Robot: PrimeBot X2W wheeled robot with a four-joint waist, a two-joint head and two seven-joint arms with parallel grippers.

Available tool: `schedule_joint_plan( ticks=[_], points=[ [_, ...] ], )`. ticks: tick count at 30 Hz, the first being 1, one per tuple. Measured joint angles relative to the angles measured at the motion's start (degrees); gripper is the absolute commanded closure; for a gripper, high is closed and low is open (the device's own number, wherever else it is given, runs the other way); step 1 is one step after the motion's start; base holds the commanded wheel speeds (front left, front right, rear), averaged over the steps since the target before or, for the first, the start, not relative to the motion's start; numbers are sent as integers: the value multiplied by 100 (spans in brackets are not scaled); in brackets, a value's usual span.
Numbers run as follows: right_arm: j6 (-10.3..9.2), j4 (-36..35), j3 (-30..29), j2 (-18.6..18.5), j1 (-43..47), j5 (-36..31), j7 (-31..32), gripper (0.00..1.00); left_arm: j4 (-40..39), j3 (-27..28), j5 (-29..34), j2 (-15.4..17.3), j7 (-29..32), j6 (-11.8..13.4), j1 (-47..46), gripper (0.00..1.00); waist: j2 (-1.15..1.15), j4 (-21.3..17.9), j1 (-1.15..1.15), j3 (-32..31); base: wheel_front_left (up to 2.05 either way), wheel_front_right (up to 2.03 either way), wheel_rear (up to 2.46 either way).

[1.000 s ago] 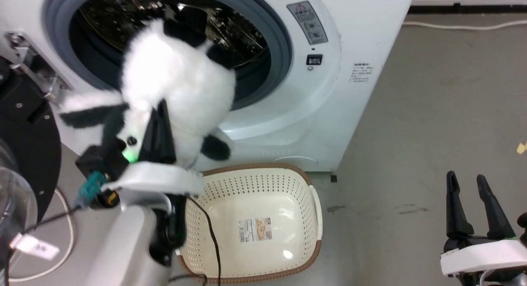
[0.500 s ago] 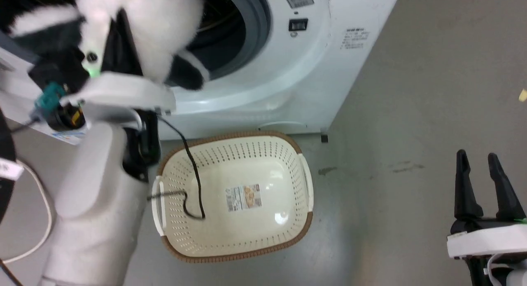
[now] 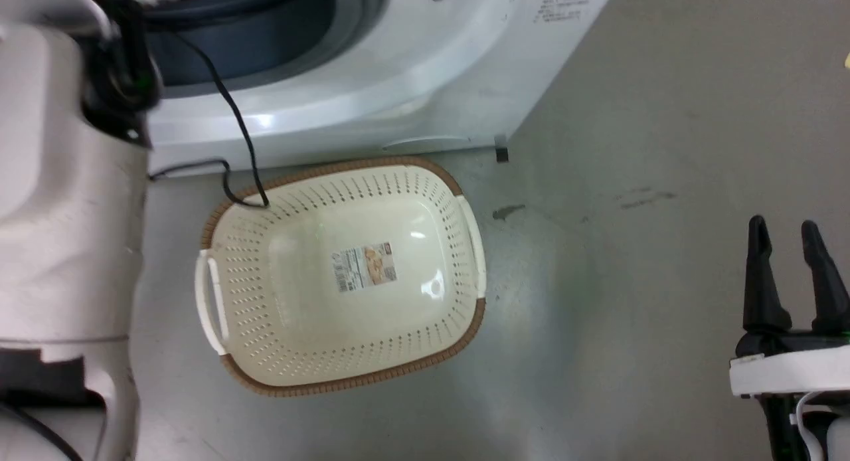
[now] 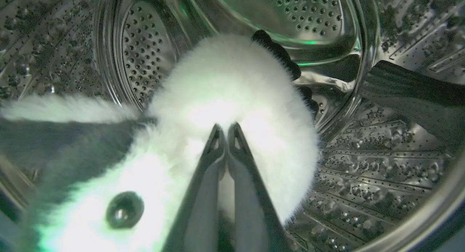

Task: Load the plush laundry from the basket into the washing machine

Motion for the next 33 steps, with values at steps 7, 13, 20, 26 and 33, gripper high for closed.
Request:
schedule_joint_plan(
  ticks=[7, 13, 20, 26, 33],
  points=[
    [0, -69, -68, -60, -63, 38, -16, 0, 233, 170, -18, 170, 18, 52, -517, 100, 0, -217, 0, 450, 0, 0, 0],
    [0, -88, -77, -87, -65, 116, -64, 0, 460, 157, -23, 205, 121, 66, -764, 100, 0, -338, 0, 735, 0, 0, 0],
    [0, -107, -75, -118, -62, 119, -67, 0, 649, 177, -25, 303, 127, 98, -1034, 100, 0, -381, -1, 894, 0, 0, 0],
    [0, -143, -103, -155, -61, 119, -65, 0, 827, 242, -126, 294, 144, 196, -1204, 0, 0, -374, 0, 942, 0, 0, 0],
    [0, -164, -126, -164, -61, 116, -60, 0, 1085, 275, -218, 290, 174, 185, -1337, 0, 0, -346, -1, 913, 0, 0, 0]
  ],
)
